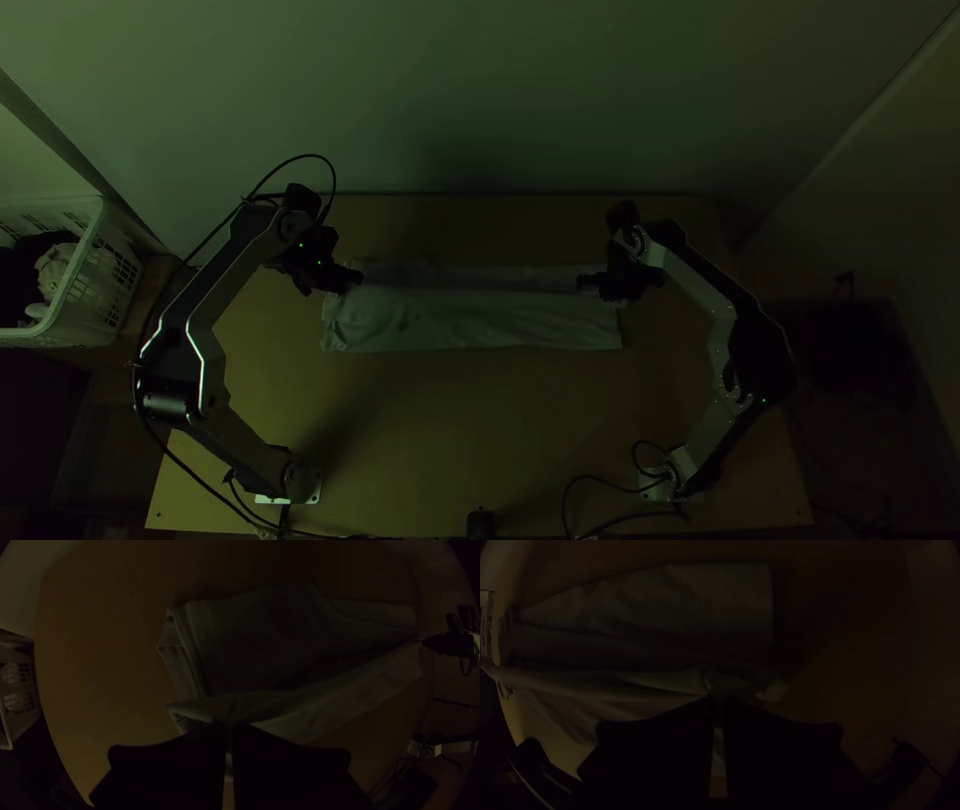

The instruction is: Fold the t-shirt

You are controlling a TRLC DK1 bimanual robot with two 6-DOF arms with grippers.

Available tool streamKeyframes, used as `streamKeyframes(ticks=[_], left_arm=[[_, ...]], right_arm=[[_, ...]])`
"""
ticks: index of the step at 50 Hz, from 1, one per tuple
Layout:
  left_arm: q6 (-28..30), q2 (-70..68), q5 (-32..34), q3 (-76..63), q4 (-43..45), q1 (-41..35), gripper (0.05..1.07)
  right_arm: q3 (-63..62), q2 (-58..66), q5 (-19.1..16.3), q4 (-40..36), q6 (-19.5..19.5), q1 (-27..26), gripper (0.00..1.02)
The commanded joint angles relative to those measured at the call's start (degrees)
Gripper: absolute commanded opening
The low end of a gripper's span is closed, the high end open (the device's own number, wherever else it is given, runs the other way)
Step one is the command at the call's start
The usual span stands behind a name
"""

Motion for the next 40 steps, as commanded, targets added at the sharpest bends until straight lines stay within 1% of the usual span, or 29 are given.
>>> streamKeyframes(ticks=[1, 3, 5, 6, 8, 9, 10, 11, 12, 13, 15, 16, 19, 20, 22, 23, 24, 25, 26, 29, 33, 35, 40], left_arm=[[1.00, 2.40, 0.00, 2.90, 0.23, 0.75, 0.08], [0.83, 3.01, 0.00, 3.43, 0.76, 0.75, 0.11], [0.56, 3.54, 0.00, 3.87, 1.46, 0.84, 0.15], [0.39, 3.72, 0.00, 3.96, 1.73, 0.84, 0.17], [0.12, 3.89, 0.44, 3.96, 2.52, 0.75, 0.21], [0.12, 3.89, 0.52, 3.96, 2.87, 0.75, 0.26], [-0.05, 3.89, 0.52, 3.96, 3.13, 0.75, 0.33], [-0.23, 3.89, 0.52, 3.96, 3.40, 0.58, 0.43], [-0.32, 3.89, 0.52, 4.05, 3.31, 0.40, 0.55], [-0.32, 3.89, 0.52, 4.05, 3.31, 0.22, 0.69], [-0.32, 3.89, 0.61, 3.87, 2.69, -0.22, 1.00], [-0.32, 4.07, 0.61, 3.96, 2.17, -0.48, 1.04], [-0.58, 3.98, 1.49, 4.22, 1.81, -0.83, 1.03], [-0.75, 3.80, 2.02, 4.22, 1.90, -0.83, 1.03], [-1.28, 3.10, 2.90, 3.96, 2.43, -0.74, 1.03], [-1.55, 2.75, 3.60, 3.87, 2.87, -0.57, 1.03], [-1.63, 2.22, 4.65, 3.69, 3.04, -0.30, 1.03], [-1.63, 1.69, 5.97, 3.52, 3.40, 0.05, 1.03], [-1.63, 1.17, 7.29, 3.17, 3.84, 0.49, 1.03], [-2.51, -0.94, 10.81, 1.76, 6.03, 1.98, 1.03], [-3.30, -3.58, 14.59, -0.53, 8.76, 3.83, 1.03], [-4.09, -4.37, 16.26, -1.32, 9.64, 4.97, 1.03], [-5.06, -5.42, 19.86, -2.02, 9.72, 8.13, 1.03]], right_arm=[[2.81, 2.47, 1.00, 0.14, -0.48, -0.90, 0.04], [3.51, 2.99, 1.09, 0.40, -0.48, -1.08, 0.04], [4.04, 3.34, 1.18, 1.02, -0.48, -1.25, 0.04], [4.30, 3.43, 1.18, 1.37, -0.48, -1.34, 0.06], [4.91, 3.70, 1.18, 1.63, -0.48, -1.60, 0.12], [5.18, 3.78, 1.26, 1.72, -0.48, -1.69, 0.15], [5.53, 3.87, 1.26, 1.90, -0.48, -1.69, 0.20], [5.79, 3.87, 1.44, 2.25, -0.48, -1.78, 0.26], [6.06, 3.96, 1.62, 2.51, -0.56, -1.78, 0.33], [6.32, 4.05, 1.79, 2.60, -0.83, -1.95, 0.42], [6.58, 4.14, 1.79, 2.60, -1.44, -2.13, 0.54], [6.58, 4.14, 1.79, 2.78, -1.62, -2.22, 0.60], [6.67, 4.22, 1.79, 3.39, -2.50, -2.75, 0.81], [6.67, 4.22, 1.70, 3.39, -2.58, -2.92, 0.86], [6.76, 4.22, 1.79, 3.83, -3.20, -3.18, 0.91], [6.94, 4.22, 2.50, 4.62, -3.73, -3.36, 0.94], [7.11, 4.22, 4.69, 5.50, -4.08, -3.62, 0.96], [7.20, 4.14, 6.89, 5.94, -4.17, -3.62, 0.96], [7.46, 4.14, 7.94, 5.85, -4.17, -3.71, 0.96], [7.64, 3.43, 9.17, 6.03, -4.17, -4.24, 0.96], [8.34, 2.91, 9.53, 6.03, -3.29, -5.73, 0.96], [8.96, 2.55, 9.61, 5.94, -3.29, -6.52, 0.98], [9.84, 0.62, 9.44, 5.77, -3.20, -8.19, 0.99]])
